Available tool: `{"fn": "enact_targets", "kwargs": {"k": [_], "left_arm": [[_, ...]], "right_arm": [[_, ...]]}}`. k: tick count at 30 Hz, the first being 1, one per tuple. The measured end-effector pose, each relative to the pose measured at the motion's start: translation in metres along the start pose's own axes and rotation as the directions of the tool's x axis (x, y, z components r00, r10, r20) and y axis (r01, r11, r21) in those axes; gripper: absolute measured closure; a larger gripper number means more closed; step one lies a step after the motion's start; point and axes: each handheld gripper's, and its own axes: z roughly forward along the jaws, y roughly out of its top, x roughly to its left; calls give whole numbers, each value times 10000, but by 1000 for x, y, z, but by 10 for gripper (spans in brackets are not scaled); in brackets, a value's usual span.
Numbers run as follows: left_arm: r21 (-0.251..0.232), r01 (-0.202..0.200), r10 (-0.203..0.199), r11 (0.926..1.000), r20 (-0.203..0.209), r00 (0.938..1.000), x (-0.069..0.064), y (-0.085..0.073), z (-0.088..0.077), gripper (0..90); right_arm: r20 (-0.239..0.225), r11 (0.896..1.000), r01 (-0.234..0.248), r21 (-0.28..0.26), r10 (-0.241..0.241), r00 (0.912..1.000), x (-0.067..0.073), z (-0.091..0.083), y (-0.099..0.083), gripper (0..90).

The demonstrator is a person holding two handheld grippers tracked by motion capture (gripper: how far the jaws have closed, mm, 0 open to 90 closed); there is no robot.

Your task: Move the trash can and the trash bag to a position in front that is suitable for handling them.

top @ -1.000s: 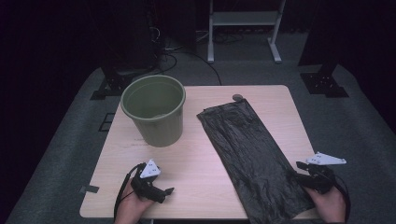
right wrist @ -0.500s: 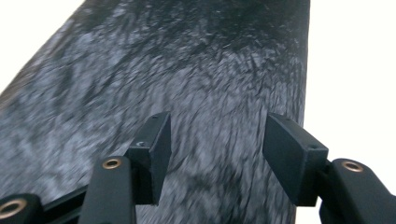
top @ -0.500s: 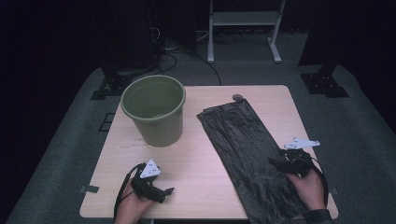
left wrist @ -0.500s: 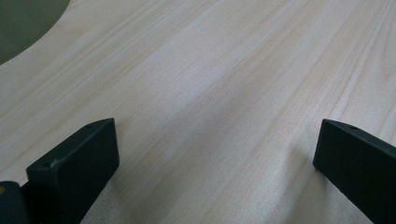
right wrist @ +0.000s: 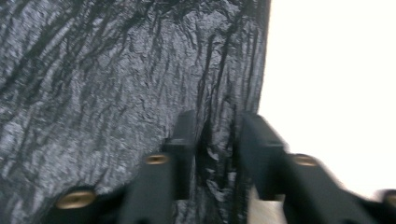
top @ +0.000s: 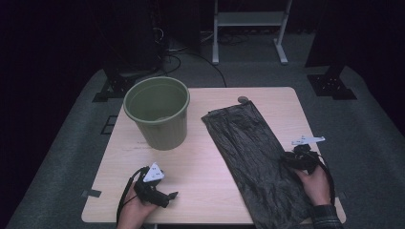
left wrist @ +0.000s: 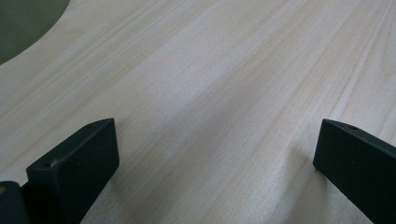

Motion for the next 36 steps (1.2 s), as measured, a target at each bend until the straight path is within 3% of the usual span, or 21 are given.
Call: {"fn": "enact_targets", "kwargs": {"k": [2, 3, 8, 14, 16, 19, 20, 24, 26, 32, 36], "left_arm": [[0, 2, -2, 10000, 2, 10000, 0, 0, 0, 0], [-2, 4, -4, 10000, 0, 10000, 0, 0, 0, 0], [-1, 2, -2, 10000, 3, 10000, 0, 0, 0, 0], [8, -11, 11, 10000, 24, 10000, 0, 1, 0, 0], [7, -16, 16, 10000, 23, 10000, 1, 1, 1, 0], [-2, -16, 16, 10000, 29, 10000, 1, 1, 1, 0], [-3, -15, 15, 10000, 32, 10000, 1, 1, 1, 0], [-14, -10, 10, 10000, 32, 10000, 1, 1, 1, 0], [-14, -9, 9, 10000, 34, 10000, 1, 1, 1, 0], [-12, -15, 15, 10000, 35, 10000, 1, 1, 1, 0], [-11, -16, 16, 10000, 34, 10000, 1, 1, 1, 0]], "right_arm": [[-125, 10000, 33, 16, -33, 9999, -1, -1, -1, 888], [-199, 9999, 104, 31, -104, 9997, -1, -1, -1, 900], [101, 9996, 257, 130, -258, 9996, -2, -3, -2, 900], [885, 9998, -155, -116, 164, 9959, -24, -26, -14, 900], [1012, 9999, -16, -151, 31, 9949, -24, -29, -16, 717], [1082, 9982, 381, -474, -327, 9936, -14, -35, -15, 503], [1012, 9971, 470, -591, -408, 9940, -10, -37, -14, 469], [-120, 9951, 239, -961, -252, 9996, 1, -33, -13, 303], [-646, 9966, 50, -824, -103, 9979, 8, -26, -12, 197], [-1138, 9965, 385, -739, -467, 9924, 25, -12, -10, 86], [-1046, 9966, 598, -574, -656, 9923, 33, -3, -12, 39]]}}
